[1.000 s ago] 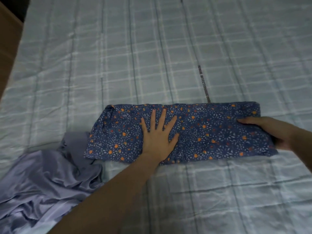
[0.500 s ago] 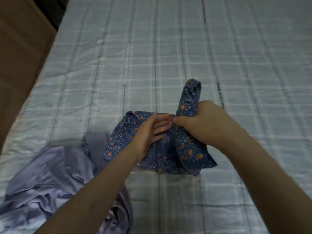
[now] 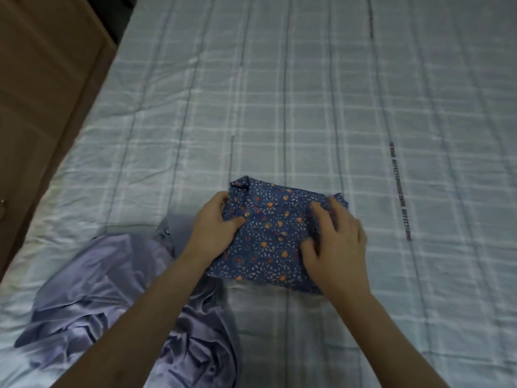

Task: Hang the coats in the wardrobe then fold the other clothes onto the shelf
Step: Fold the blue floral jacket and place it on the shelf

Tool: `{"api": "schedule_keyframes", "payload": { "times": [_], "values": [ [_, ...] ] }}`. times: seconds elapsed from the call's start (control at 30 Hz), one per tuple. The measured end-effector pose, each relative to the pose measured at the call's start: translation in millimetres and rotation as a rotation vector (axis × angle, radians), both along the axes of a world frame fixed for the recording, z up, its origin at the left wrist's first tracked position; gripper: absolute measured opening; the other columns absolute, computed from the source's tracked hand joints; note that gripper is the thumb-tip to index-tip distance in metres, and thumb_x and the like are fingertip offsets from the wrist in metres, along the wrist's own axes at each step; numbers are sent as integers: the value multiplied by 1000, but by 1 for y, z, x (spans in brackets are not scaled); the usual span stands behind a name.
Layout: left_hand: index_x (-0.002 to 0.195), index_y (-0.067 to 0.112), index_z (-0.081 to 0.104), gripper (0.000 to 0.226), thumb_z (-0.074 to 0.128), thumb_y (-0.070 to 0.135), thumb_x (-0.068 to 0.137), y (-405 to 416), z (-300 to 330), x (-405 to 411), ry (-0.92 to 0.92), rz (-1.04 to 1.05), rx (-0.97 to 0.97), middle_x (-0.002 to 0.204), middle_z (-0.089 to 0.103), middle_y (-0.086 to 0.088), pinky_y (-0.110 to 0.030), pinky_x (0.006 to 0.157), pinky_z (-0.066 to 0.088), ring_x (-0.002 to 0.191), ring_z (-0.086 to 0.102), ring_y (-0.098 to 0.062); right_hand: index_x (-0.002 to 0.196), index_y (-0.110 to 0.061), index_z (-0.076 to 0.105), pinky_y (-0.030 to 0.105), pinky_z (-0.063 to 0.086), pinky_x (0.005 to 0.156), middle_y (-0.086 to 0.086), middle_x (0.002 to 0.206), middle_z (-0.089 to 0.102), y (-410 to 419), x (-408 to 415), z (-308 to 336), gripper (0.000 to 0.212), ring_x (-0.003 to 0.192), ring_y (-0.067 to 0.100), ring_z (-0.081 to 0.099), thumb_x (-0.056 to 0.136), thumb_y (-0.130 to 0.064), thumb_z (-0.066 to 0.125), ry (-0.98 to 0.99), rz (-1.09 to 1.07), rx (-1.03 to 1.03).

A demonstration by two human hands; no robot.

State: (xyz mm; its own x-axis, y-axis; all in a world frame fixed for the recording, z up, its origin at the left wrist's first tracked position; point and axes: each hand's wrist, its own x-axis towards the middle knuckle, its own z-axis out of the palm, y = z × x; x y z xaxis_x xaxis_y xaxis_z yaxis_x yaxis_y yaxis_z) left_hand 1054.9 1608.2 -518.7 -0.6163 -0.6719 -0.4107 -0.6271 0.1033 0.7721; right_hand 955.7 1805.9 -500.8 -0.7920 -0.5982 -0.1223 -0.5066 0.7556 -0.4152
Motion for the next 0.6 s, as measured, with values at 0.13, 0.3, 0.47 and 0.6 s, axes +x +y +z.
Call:
{"api": "schedule_keyframes", "payload": {
  "times": [0.13, 0.3, 0.47, 0.6],
  "values": [
    [139, 10, 42, 56, 59, 4, 86, 3, 8, -2, -20, -160, -479, 132, 51, -11, -31, 91, 41, 114, 51, -27, 151, -46, 8, 63, 2, 114, 1, 163, -4, 7, 6, -38, 78, 149, 27, -8, 82, -78, 25, -75, 107, 173],
    [136, 19, 52, 46, 54, 25, 90, 46, 13, -1, 153, -627, -821, 149, 42, -4, -50, 115, 23, 138, 37, -24, 152, -39, 16, 64, 12, 113, 12, 162, 7, -8, 11, -55, 81, 148, 37, 3, 81, -75, 29, -30, 71, 224],
    [150, 37, 30, 51, 28, 46, 100, 17, -59, 29, -225, -810, -780, 161, 16, 11, -73, 106, 13, 149, 11, -11, 153, -36, 18, 60, 11, 115, 11, 162, 8, -10, 16, -70, 77, 148, 36, 5, 86, -73, 30, 46, 102, 215],
    [151, 34, 29, 53, 30, 45, 100, 16, -80, 28, -193, -816, -825, 162, 15, 11, -66, 111, 10, 149, 9, -11, 153, -34, 19, 60, 6, 116, 11, 162, 5, -12, 17, -86, 74, 149, 34, -1, 88, -66, 35, 78, 83, 203]
  ]
}}
